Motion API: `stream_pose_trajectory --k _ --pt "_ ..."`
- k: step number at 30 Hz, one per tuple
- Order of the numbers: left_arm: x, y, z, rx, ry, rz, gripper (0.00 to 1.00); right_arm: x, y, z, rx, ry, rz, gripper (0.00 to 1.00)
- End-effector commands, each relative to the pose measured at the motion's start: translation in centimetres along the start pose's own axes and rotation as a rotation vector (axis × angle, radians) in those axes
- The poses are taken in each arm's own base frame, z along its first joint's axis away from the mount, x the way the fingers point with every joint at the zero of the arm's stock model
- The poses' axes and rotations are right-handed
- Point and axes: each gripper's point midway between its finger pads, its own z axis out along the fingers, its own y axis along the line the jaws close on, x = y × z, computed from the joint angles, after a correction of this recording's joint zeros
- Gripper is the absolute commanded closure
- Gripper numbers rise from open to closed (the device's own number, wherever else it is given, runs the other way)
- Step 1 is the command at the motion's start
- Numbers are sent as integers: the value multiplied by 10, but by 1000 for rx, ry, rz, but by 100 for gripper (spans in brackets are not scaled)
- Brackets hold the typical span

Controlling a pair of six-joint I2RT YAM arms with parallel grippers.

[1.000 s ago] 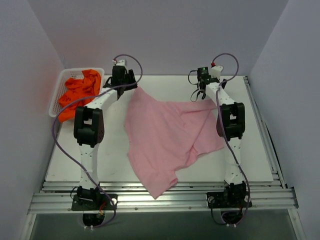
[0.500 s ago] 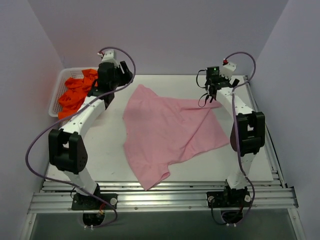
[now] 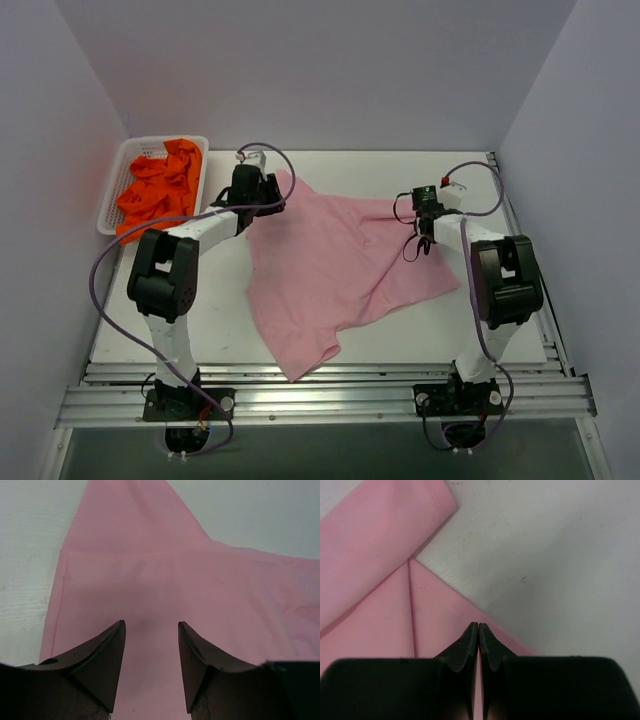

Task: Fold and stack the t-shirts
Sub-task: Flatten out the tshirt

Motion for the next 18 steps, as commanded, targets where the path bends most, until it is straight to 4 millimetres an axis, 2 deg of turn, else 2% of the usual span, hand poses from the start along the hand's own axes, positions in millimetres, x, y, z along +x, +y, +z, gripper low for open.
stream_pose_trajectory --k 1,4,5,6,7,9,11,12,18 --pt "-46 -38 12 124 -82 -7 45 -32 9 -30 -81 -88 100 100" --pt "-44 -42 32 140 -47 -6 46 -23 2 -33 -81 -77 98 100" --pt "-38 -39 36 126 -17 -12 46 -16 -1 -32 -83 -63 92 100" --pt "-22 -31 48 100 41 -21 46 -14 -1 -31 -83 -56 92 100" --pt "-34 -33 51 106 34 -32 49 -10 -1 -31 -85 -50 88 100" --pt "-17 -25 62 82 99 -49 50 0 0 -29 -101 -28 85 100" --pt "-23 -25 67 83 105 -63 53 6 5 -27 -131 -18 89 100" --pt "-14 -19 71 71 138 -69 54 12 7 -25 -140 -1 85 100" --pt "-7 -15 79 62 154 -74 58 29 19 -14 -190 36 70 100"
